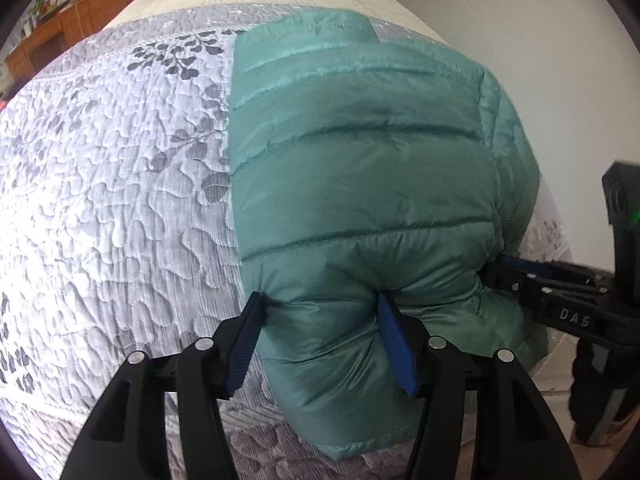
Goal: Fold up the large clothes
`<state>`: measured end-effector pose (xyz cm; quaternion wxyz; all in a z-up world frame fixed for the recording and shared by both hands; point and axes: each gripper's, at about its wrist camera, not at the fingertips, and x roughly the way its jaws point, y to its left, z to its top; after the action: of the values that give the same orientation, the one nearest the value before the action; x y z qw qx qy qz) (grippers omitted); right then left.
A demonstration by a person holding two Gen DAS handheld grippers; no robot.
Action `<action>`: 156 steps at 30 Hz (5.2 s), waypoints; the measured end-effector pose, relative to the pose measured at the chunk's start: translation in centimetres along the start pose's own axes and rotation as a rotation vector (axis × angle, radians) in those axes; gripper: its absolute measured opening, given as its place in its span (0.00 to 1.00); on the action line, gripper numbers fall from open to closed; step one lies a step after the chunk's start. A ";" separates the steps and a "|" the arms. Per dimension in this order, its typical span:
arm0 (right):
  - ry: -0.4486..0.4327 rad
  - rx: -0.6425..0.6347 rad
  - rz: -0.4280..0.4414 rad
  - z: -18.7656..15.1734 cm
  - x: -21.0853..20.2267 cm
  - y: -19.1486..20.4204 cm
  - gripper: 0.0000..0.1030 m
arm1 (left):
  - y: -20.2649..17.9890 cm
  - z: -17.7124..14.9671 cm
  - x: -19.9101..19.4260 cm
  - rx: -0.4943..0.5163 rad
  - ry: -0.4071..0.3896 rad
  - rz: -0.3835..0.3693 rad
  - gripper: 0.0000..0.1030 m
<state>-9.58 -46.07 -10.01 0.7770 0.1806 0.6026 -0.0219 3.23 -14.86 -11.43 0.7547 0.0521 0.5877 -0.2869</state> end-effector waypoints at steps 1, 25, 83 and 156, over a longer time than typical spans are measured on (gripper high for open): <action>-0.007 0.002 0.007 -0.1 -0.4 -0.1 0.31 | 0.2 0.2 -0.7 -0.004 -0.011 0.004 0.56; -0.092 0.120 0.170 3.1 -3.9 -4.7 0.85 | 5.8 4.7 -2.6 -0.127 -0.076 -0.133 0.66; -0.121 0.192 0.805 -0.5 0.6 -7.9 0.43 | -0.6 4.2 -3.3 -0.044 -0.160 -0.566 0.54; -0.035 -0.281 0.335 8.8 7.4 15.1 0.28 | 17.7 8.3 -3.5 -0.184 -0.225 0.106 0.79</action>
<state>4.41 -33.31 -11.33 0.7977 0.1676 0.5477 0.1887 18.62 -2.38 -10.29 0.8315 -0.0188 0.5196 -0.1955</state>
